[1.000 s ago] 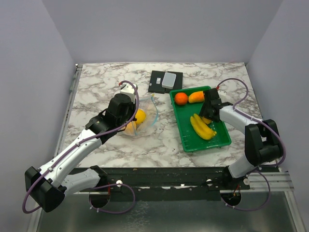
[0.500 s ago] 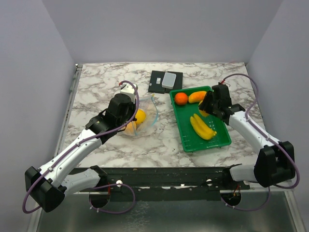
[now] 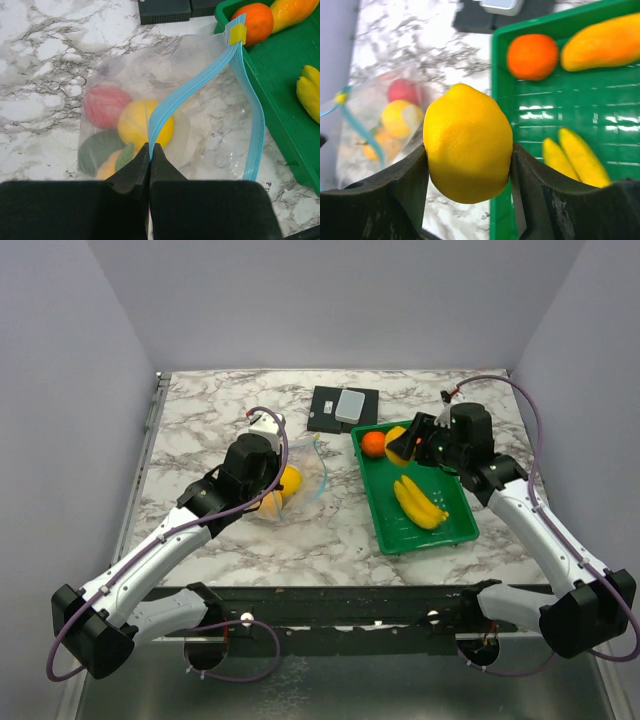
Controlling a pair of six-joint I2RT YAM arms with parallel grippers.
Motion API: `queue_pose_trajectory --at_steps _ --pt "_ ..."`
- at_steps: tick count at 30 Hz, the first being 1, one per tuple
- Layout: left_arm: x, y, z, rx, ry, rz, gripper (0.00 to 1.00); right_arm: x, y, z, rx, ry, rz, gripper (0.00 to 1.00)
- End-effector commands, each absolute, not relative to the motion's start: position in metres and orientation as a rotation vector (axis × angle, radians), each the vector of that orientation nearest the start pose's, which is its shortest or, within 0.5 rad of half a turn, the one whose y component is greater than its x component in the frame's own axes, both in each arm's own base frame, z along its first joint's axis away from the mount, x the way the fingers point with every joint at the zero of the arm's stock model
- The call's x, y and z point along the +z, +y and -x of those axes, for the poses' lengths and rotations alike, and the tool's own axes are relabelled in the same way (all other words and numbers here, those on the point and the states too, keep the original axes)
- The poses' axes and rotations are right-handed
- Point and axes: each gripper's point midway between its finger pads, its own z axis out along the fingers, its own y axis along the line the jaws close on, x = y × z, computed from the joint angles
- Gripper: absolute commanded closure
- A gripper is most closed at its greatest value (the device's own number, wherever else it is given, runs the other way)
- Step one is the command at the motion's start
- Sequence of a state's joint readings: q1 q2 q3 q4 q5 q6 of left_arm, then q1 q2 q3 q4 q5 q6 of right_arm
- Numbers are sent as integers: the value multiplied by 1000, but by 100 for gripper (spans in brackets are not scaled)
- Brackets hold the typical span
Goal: Place the food in the zip-top bag and seal the zipper
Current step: Pick up the fake fruit from the bin, then place the fake fruit in the zipper food storage bag.
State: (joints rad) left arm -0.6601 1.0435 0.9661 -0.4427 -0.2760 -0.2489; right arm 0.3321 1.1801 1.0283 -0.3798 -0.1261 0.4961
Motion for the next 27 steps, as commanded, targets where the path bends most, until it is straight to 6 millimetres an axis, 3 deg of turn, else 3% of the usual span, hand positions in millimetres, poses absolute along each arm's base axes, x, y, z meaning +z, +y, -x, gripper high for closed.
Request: queue_pose_trajectory --at_steps 1,6,13,20,27 --pt "224 -175 -284 -286 2061 -266 100 265 200 -308 826 2077 95 68" --pt "223 -175 -283 -289 2063 -267 100 283 243 -286 909 2044 250 68" --pt "223 -175 -284 -286 2063 -263 100 292 296 -263 965 2024 417 68" --pt "224 -174 -283 -287 2061 -264 100 280 336 -254 976 2047 491 68" --pt "225 -175 -283 -294 2057 -268 100 263 364 -260 927 2081 508 68"
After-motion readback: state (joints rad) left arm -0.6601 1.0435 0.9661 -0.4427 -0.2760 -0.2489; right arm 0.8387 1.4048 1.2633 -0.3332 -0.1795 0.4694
